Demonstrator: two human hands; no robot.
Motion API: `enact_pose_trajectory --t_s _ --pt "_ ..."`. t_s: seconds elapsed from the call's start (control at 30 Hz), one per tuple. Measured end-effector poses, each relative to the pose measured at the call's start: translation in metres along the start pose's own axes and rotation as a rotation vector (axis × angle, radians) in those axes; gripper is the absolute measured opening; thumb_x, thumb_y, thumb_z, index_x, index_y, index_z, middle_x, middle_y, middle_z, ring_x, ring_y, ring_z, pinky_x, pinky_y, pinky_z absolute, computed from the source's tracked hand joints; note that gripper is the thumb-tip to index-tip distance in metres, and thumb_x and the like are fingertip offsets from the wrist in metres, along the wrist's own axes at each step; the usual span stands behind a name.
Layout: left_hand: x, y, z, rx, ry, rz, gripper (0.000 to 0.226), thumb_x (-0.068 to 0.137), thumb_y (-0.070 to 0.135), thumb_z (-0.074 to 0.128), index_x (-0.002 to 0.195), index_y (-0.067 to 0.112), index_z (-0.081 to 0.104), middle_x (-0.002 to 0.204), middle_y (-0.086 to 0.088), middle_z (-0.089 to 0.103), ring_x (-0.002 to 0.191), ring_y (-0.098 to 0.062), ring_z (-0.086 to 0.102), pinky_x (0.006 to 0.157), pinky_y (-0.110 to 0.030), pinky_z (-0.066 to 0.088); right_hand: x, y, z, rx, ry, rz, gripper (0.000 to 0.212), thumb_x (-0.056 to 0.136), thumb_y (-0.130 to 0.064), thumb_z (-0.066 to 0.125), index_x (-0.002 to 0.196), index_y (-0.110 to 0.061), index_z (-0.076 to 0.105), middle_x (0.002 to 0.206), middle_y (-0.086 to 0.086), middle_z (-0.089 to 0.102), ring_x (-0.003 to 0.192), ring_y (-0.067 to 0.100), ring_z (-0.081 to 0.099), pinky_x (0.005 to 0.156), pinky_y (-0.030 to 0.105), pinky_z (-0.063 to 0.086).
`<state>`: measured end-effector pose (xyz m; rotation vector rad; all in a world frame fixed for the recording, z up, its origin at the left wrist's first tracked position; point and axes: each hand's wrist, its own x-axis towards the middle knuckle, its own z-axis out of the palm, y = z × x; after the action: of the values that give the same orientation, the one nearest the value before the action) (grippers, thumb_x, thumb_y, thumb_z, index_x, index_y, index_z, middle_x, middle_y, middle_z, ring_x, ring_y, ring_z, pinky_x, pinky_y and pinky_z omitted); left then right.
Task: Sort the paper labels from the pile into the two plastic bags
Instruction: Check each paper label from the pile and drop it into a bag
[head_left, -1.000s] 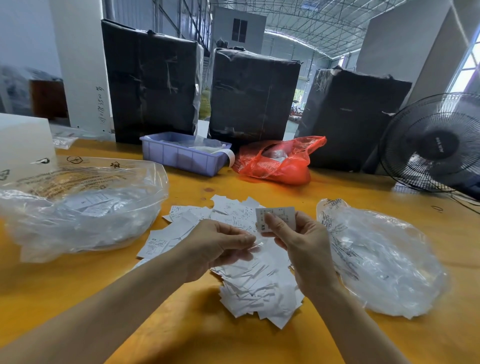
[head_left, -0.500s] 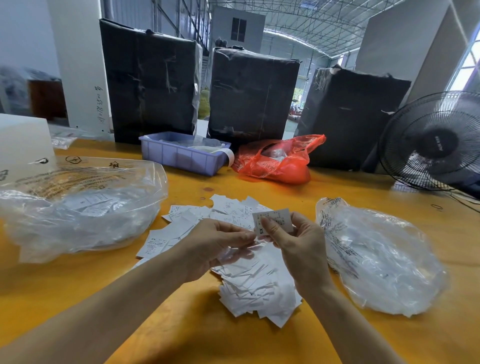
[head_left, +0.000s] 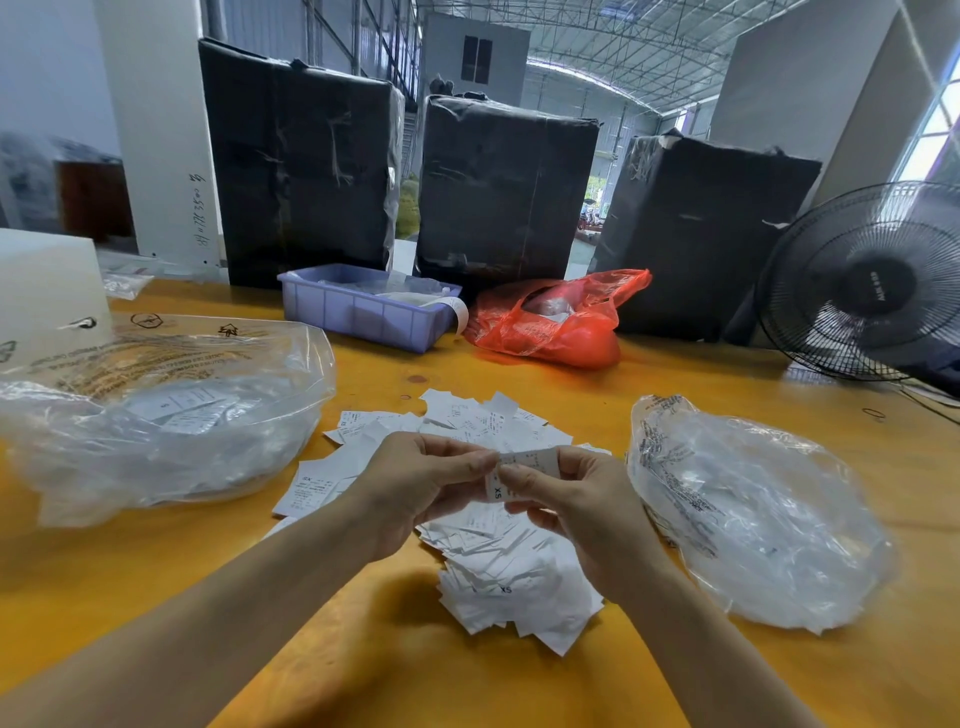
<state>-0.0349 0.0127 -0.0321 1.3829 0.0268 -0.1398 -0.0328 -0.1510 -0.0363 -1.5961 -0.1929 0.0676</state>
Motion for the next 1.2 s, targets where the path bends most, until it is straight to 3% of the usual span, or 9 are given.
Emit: enact_pose_trajectory --t_s 0.27,0.5,0.8,1.0,1.2 --pt "-0.0003 -0.0001 0.0019 -0.018 0.014 0.004 0.026 0.058 0.021 0.074 0.078 0.005 0.072 0.075 -0.012 0.074 0.063 -0.016 0.072 0.048 -0.018 0.052 0.0002 -0.0035 -0.0045 -0.042 -0.014 -0.018 0.014 0.074 -0.007 0.075 0.085 0.000 0.069 0.059 0.002 0.065 0.052 0.009 0.058 0.050 0.017 0.044" --pt "-0.0003 -0.0006 0.0005 -0.003 -0.016 0.001 0.024 0.061 0.022 0.074 0.079 0.008 0.074 0.080 -0.011 0.075 0.065 -0.016 0.072 0.051 -0.017 0.053 0.0004 -0.0066 -0.0049 0.010 0.194 -0.194 0.009 0.079 -0.012 0.072 0.083 -0.006 0.067 0.068 0.001 0.070 0.057 0.011 0.064 0.053 0.015 0.047" --pt "-0.0009 -0.0015 0.0017 0.005 -0.068 -0.018 0.028 0.061 0.023 0.074 0.083 0.004 0.075 0.084 -0.015 0.074 0.064 -0.017 0.071 0.056 -0.019 0.054 -0.0010 -0.0023 0.0019 -0.056 0.194 -0.305 0.008 0.080 -0.007 0.072 0.080 -0.003 0.065 0.062 -0.002 0.069 0.056 0.008 0.064 0.051 0.012 0.045" --pt "-0.0013 -0.0006 0.0022 0.020 -0.075 -0.024 0.029 0.063 0.025 0.073 0.084 0.005 0.074 0.083 -0.015 0.074 0.065 -0.017 0.071 0.056 -0.020 0.053 -0.0013 -0.0004 0.0034 -0.089 0.208 -0.353 0.008 0.081 -0.009 0.071 0.081 -0.002 0.065 0.071 0.007 0.071 0.062 0.017 0.068 0.058 0.021 0.053" --pt "-0.0003 0.0001 0.0000 0.019 -0.049 -0.005 0.026 0.062 0.028 0.072 0.080 0.008 0.076 0.084 -0.012 0.075 0.068 -0.017 0.072 0.062 -0.022 0.055 -0.0009 0.0006 0.0031 -0.191 0.167 -0.366 0.011 0.081 -0.008 0.071 0.080 0.000 0.064 0.073 0.012 0.069 0.063 0.015 0.066 0.056 0.019 0.052"
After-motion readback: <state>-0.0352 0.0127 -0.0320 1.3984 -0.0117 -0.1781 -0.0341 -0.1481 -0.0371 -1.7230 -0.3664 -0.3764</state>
